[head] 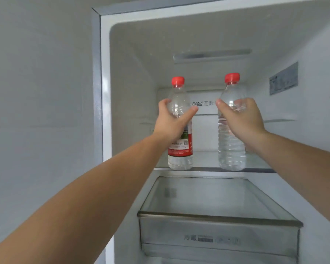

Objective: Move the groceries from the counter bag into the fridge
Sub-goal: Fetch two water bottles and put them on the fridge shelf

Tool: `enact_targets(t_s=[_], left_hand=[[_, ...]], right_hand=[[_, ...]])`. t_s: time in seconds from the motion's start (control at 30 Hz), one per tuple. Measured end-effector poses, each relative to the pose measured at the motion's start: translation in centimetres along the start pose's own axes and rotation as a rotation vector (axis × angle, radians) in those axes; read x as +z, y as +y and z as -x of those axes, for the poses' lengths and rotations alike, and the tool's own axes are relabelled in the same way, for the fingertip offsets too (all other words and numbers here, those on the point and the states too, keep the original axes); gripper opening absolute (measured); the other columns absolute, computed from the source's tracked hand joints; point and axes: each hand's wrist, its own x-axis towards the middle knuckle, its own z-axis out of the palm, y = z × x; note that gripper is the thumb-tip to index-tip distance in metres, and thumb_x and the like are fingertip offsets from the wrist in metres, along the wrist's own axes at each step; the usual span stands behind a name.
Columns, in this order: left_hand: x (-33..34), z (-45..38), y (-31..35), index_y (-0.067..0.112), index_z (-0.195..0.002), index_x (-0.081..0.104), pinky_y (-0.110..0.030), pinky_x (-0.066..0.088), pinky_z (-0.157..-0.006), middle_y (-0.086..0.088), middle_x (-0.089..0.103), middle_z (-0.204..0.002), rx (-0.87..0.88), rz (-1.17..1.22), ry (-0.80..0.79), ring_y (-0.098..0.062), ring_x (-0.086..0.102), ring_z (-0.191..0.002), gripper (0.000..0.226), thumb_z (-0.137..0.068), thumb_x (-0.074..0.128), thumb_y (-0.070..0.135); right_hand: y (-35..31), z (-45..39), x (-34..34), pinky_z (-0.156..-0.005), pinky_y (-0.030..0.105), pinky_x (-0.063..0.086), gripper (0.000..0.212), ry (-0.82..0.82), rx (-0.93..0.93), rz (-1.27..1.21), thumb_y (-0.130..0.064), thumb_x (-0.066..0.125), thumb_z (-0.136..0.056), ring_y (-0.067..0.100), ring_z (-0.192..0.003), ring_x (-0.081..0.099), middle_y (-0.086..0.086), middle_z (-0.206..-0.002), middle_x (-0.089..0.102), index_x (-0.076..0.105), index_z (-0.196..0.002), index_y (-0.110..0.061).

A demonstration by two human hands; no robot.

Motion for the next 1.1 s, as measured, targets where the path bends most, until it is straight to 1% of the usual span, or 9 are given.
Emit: enact_targets(t_s=[0.3, 0.37, 0.43, 0.5, 0.57, 0.63, 0.73, 0.87, 1.1], left_hand=[[5.1, -4.5, -4.1, 0.037, -0.145, 0.011, -0.040, 0.051, -0.094, -0.006, 0.062, -0.122, 0.001, 0.117, -0.178, -0.022, 0.065, -0.103, 0.091, -0.080, 0.074, 0.040], [6.2, -4.8, -4.7, 0.051, -0.140, 0.007, -0.047, 0.051, -0.094, -0.008, 0.055, -0.130, -0.021, 0.088, -0.217, -0.025, 0.063, -0.107, 0.103, -0.065, 0.077, 0.047], [7.3, -5.4, -5.4, 0.058, -0.138, 0.003, -0.050, 0.053, -0.091, -0.010, 0.050, -0.133, -0.054, 0.085, -0.275, -0.028, 0.062, -0.107, 0.108, -0.057, 0.074, 0.043], [8.0, -5.7, -5.4, 0.057, -0.140, -0.002, -0.050, 0.052, -0.093, -0.010, 0.049, -0.135, -0.085, 0.083, -0.377, -0.030, 0.061, -0.109, 0.120, -0.052, 0.075, 0.032], [8.6, -6.1, -5.7, 0.045, -0.147, -0.006, -0.048, 0.051, -0.094, -0.009, 0.054, -0.130, -0.096, 0.089, -0.463, -0.028, 0.063, -0.106, 0.121, -0.064, 0.076, 0.014], [9.0, -7.0, -6.2, 0.030, -0.150, 0.002, -0.038, 0.054, -0.083, -0.004, 0.061, -0.114, -0.086, 0.075, -0.498, -0.022, 0.065, -0.096, 0.102, -0.079, 0.069, 0.001], [9.5, -7.7, -6.4, 0.021, -0.149, 0.013, -0.028, 0.047, -0.073, 0.006, 0.057, -0.094, -0.065, -0.003, -0.493, -0.015, 0.061, -0.086, 0.090, -0.082, 0.071, 0.003], [11.2, -8.7, -6.7, 0.019, -0.147, 0.021, -0.037, 0.050, -0.091, -0.005, 0.062, -0.114, -0.057, -0.092, -0.464, -0.025, 0.063, -0.103, 0.092, -0.077, 0.079, 0.012], [13.7, -9.9, -7.0, 0.021, -0.143, 0.024, -0.046, 0.056, -0.079, -0.004, 0.055, -0.120, -0.109, -0.204, -0.363, -0.029, 0.059, -0.105, 0.084, -0.078, 0.078, 0.018]], right_hand=[[5.2, -4.5, 1.1, -0.076, 0.027, 0.043, 0.065, -0.025, 0.013, 0.084, -0.054, 0.072, -0.076, 0.012, -0.093, 0.060, -0.006, -0.107, 0.056, 0.042, -0.124, -0.023], [5.7, -5.1, 0.6, -0.072, 0.025, 0.042, 0.064, -0.112, 0.049, 0.130, -0.050, 0.073, -0.078, 0.008, -0.089, 0.057, -0.005, -0.109, 0.056, 0.038, -0.127, -0.027], [5.9, -5.7, -0.3, -0.082, 0.030, 0.044, 0.075, -0.223, 0.127, 0.223, -0.047, 0.077, -0.074, 0.013, -0.099, 0.056, -0.007, -0.120, 0.050, 0.035, -0.134, -0.031], [6.3, -6.2, -1.5, -0.085, 0.036, 0.050, 0.080, -0.342, 0.220, 0.281, -0.043, 0.083, -0.066, 0.014, -0.107, 0.059, -0.011, -0.123, 0.057, 0.040, -0.133, -0.035], [6.5, -6.3, -2.6, -0.080, 0.037, 0.054, 0.078, -0.414, 0.281, 0.297, -0.034, 0.086, -0.064, 0.014, -0.107, 0.062, -0.010, -0.120, 0.062, 0.045, -0.131, -0.035], [6.6, -6.6, -3.5, -0.079, 0.038, 0.056, 0.079, -0.380, 0.288, 0.323, -0.028, 0.087, -0.065, 0.016, -0.105, 0.063, -0.008, -0.120, 0.061, 0.043, -0.131, -0.030], [6.9, -6.8, -4.2, -0.080, 0.038, 0.056, 0.075, -0.266, 0.267, 0.407, -0.027, 0.086, -0.069, 0.018, -0.103, 0.062, -0.002, -0.120, 0.059, 0.039, -0.128, -0.023], [8.9, -8.0, -4.6, -0.083, 0.042, 0.057, 0.047, -0.150, 0.230, 0.457, -0.026, 0.082, -0.074, 0.022, -0.098, 0.063, 0.004, -0.111, 0.061, 0.047, -0.105, -0.021], [12.3, -11.7, -3.5, -0.080, 0.040, 0.057, 0.063, -0.119, 0.189, 0.567, -0.037, 0.082, -0.069, 0.025, -0.095, 0.063, 0.006, -0.108, 0.062, 0.052, -0.120, -0.014]])
